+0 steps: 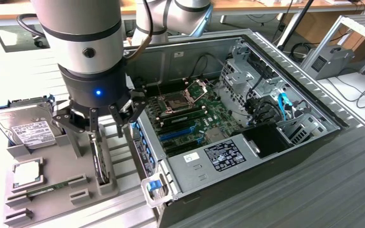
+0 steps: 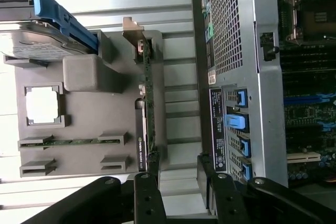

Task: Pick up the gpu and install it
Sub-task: 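Pick up the gpu and move the gpu toward the slot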

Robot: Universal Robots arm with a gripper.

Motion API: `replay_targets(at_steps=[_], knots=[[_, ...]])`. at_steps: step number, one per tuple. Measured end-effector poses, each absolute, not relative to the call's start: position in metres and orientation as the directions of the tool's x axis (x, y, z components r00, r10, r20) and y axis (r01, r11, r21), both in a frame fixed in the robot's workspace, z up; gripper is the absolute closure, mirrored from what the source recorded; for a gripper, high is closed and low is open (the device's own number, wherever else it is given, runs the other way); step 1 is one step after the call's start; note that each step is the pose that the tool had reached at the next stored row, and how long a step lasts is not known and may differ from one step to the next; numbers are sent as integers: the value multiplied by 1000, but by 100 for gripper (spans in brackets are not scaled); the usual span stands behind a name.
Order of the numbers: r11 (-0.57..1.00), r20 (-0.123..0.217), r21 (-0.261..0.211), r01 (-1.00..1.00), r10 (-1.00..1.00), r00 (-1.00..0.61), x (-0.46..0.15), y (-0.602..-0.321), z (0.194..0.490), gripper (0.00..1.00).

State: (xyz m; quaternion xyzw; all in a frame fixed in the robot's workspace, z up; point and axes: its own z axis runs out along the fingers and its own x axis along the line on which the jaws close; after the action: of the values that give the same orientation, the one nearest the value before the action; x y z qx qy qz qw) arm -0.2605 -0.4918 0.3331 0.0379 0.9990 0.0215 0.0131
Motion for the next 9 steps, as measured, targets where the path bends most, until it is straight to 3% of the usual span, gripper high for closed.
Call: replay_targets(at_steps=[9], knots=[[996, -25, 44, 75, 76, -997, -264, -492, 331, 58]])
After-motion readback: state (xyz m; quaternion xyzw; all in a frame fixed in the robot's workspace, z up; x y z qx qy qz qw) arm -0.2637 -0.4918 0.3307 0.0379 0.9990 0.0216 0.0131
